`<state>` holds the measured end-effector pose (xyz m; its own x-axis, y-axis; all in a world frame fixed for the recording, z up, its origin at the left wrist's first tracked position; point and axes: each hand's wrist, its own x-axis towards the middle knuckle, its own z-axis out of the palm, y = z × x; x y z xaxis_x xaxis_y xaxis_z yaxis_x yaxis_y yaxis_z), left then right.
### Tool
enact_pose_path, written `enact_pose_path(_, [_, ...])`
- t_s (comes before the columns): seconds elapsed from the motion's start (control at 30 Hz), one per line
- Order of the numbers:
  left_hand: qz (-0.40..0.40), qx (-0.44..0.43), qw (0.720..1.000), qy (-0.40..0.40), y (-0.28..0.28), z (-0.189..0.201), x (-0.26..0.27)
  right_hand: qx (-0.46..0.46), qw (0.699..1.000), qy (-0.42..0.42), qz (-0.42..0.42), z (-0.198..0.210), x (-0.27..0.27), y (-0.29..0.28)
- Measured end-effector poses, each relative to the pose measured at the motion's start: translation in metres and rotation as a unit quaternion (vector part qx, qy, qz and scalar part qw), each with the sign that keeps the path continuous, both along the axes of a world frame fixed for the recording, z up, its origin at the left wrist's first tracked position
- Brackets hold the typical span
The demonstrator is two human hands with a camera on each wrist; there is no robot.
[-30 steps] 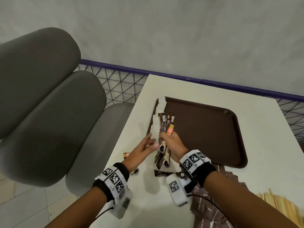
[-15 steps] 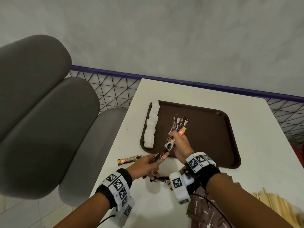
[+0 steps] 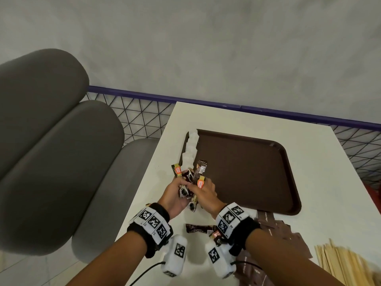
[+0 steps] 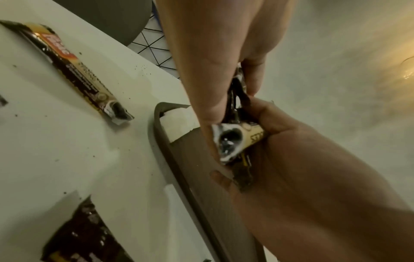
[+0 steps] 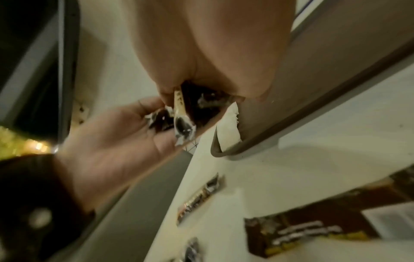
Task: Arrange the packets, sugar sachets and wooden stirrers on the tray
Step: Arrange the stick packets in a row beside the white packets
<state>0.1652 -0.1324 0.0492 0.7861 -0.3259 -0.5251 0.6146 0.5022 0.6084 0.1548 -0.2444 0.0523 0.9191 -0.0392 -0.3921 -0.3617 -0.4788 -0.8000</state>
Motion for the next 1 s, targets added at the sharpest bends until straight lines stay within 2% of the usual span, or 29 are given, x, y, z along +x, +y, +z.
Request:
enact_pose_path(0.13, [-0.012,-0.02,1.0,-0.002,0.0,-0.001,-0.002,-0.041,0.998,-0.038,0.042,-0.001,-0.004,0.001])
enact_pose_path(0.23, [-0.03,-0.029,0.999,0.005,0.002,-0.005,-0.003,-0.034,0.996,-0.019,0.086,0.002,-0.004,-0.001])
enact_pose_path(0.37, [-0.061,0.02,0.998,-0.009,-0.001,-0.009,-0.005,-0.081,0.985,0.023,0.154,0.001,0.0,-0.001])
enact_pose_path(0.47, [-0.054,0.029,0.998,-0.018,-0.003,-0.012,-0.006,-0.086,0.979,0.01,0.184,-0.001,-0.001,0.001])
enact_pose_path(0.63, [-0.043,0.043,0.998,-0.008,0.001,-0.015,-0.003,-0.027,0.98,0.033,0.196,-0.005,0.003,-0.003])
enact_pose_path(0.8, [0.001,0.034,0.999,-0.012,0.003,-0.018,0.003,0.066,0.983,0.037,0.169,-0.012,0.006,-0.014])
enact_pose_path(0.93, [0.026,0.12,0.99,-0.065,0.007,-0.019,0.01,0.131,0.972,0.062,0.183,-0.018,0.013,-0.026])
enact_pose_path(1.0, [0.049,0.155,0.983,-0.081,0.01,-0.02,0.016,0.155,0.971,0.087,0.16,-0.013,0.02,-0.035])
